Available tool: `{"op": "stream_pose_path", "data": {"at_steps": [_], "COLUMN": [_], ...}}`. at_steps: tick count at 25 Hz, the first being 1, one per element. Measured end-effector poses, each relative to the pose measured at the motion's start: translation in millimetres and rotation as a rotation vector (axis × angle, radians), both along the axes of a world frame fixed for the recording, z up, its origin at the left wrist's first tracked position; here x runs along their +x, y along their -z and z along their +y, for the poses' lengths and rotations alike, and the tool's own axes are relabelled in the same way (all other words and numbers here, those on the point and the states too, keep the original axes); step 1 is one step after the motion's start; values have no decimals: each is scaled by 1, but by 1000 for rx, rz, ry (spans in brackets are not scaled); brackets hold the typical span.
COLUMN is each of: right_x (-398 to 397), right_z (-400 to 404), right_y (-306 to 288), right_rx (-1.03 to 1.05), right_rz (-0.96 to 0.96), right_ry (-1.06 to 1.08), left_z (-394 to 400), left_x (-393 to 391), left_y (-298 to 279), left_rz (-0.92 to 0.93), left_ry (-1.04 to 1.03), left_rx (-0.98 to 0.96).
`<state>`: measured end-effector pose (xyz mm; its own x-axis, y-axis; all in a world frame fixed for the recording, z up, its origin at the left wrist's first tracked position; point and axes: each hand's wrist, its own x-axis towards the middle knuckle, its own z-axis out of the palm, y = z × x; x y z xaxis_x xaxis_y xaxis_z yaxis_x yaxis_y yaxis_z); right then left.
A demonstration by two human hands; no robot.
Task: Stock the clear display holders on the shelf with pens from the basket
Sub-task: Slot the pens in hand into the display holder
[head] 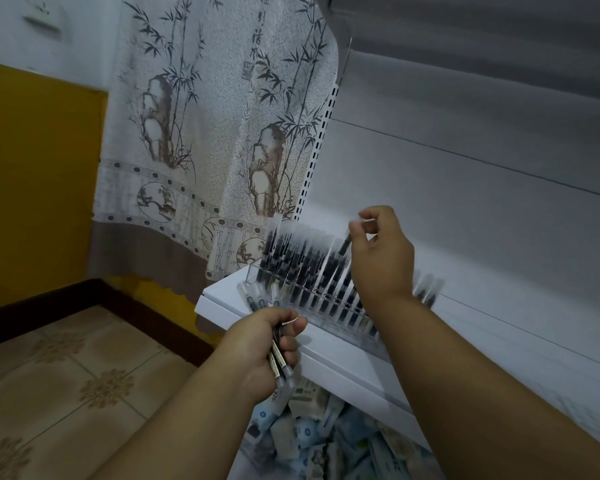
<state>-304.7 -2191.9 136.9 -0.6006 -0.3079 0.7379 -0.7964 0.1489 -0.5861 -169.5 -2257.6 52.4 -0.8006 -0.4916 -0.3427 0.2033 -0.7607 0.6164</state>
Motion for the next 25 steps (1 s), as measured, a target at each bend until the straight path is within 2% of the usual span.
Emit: {"op": "stream_pose_path", "data": {"at_steps": [8, 10, 13, 17, 21, 23, 25], "right_x": [-6, -5, -3, 5, 22, 29, 35], "right_z": [-17, -22, -20, -18, 0, 6, 9], "right_y": [-16, -14, 0, 3, 9, 9, 8], "right_rx": [157, 228, 312, 464, 341, 398, 518], "right_rz": [74, 116, 66, 109, 161, 54, -275], "right_ry": [-33, -9, 20, 167, 133, -27, -279], "left_z": [-3, -3, -2, -3, 1, 3, 9], "left_x": [-1, 0, 2, 3, 3, 2, 0], "left_y": [7, 8, 7, 4, -3, -5, -9], "left_rz": [-5, -2, 0, 3, 46, 75, 83], "left_ry": [-13, -12, -9, -9, 20, 51, 98], "left_rx": [30, 32, 25, 0, -20, -40, -91]}}
